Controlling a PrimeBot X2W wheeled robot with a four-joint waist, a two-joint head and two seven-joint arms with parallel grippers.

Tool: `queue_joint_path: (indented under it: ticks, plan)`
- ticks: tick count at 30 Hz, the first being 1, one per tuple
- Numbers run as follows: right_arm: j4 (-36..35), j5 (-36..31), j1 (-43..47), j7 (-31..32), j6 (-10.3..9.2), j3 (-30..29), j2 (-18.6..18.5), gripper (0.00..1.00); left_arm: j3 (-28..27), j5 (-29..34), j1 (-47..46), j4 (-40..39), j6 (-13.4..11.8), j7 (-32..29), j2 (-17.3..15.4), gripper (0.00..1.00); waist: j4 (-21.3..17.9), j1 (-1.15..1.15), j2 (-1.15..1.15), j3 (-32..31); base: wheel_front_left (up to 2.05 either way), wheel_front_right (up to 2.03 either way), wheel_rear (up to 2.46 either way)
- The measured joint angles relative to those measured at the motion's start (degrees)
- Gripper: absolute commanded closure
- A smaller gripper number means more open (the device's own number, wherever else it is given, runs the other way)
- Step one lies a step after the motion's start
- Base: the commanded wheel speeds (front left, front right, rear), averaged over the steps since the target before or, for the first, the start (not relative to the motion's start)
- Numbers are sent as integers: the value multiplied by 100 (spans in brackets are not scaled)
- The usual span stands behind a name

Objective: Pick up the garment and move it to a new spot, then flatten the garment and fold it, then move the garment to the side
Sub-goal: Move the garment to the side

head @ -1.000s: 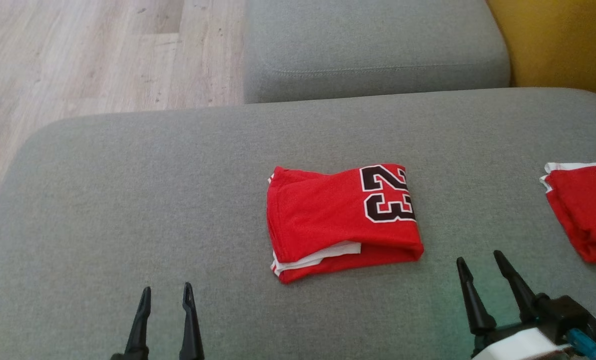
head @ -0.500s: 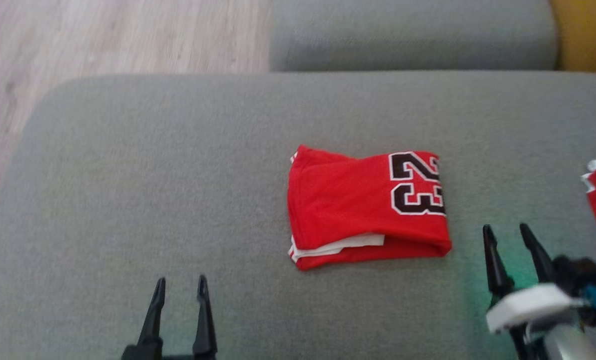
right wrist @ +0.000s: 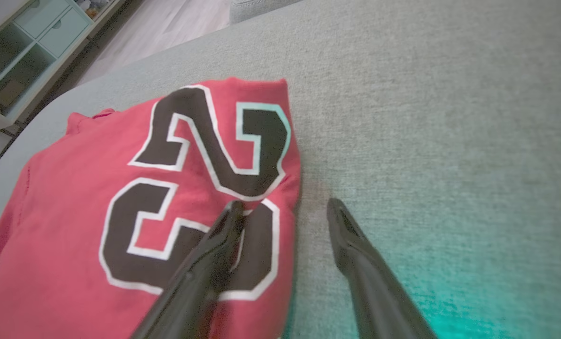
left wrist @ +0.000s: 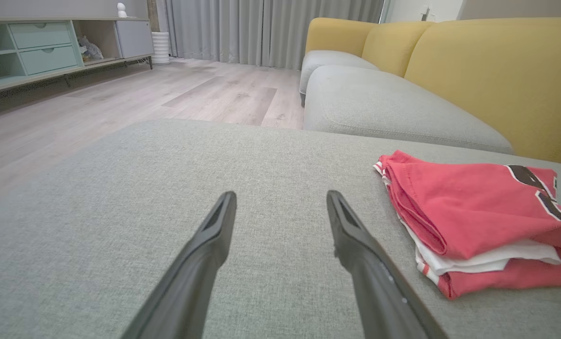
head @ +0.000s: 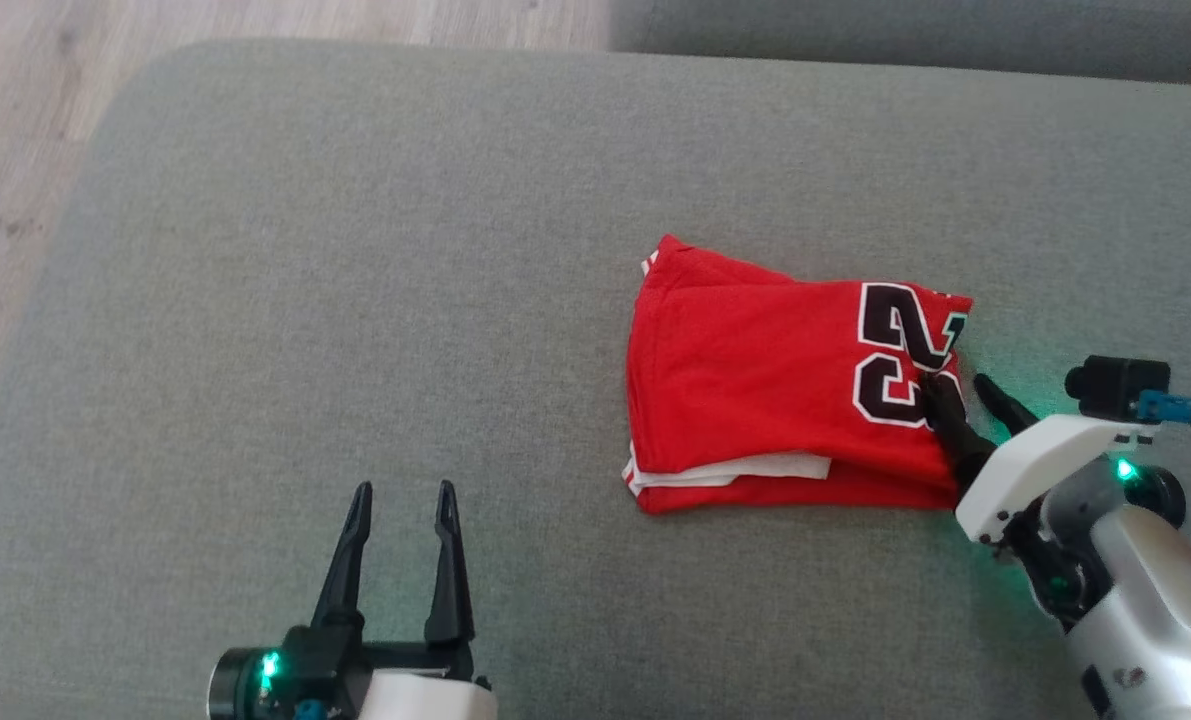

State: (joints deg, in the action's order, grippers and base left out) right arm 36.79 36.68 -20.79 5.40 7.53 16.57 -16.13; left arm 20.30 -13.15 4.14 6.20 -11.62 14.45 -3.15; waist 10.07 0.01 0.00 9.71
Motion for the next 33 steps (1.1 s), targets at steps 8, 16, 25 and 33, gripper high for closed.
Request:
queue_joint_path:
  ticks: [8,16,25,33]
  plan:
    - [-337,680,8,-38,0,263,-263,100,36,-49,-55,-51,-99,0,0,0,-82,-1,0,198,0,0,0]
    - [-1120,764,-10,-127,0,446,-1038,100,2,88,-386,-93,-96,1,1,0,-726,-1,0,489,0,0,0]
    - [-1844,699,-305,-34,0,132,-2220,100,-294,598,-1143,-115,-55,1,7,0,-1645,0,0,1138,0,0,0]
    - [-1601,609,-355,-26,0,-745,-3023,100,-415,695,-1483,-115,4,9,8,0,-2217,0,0,1817,0,0,0]
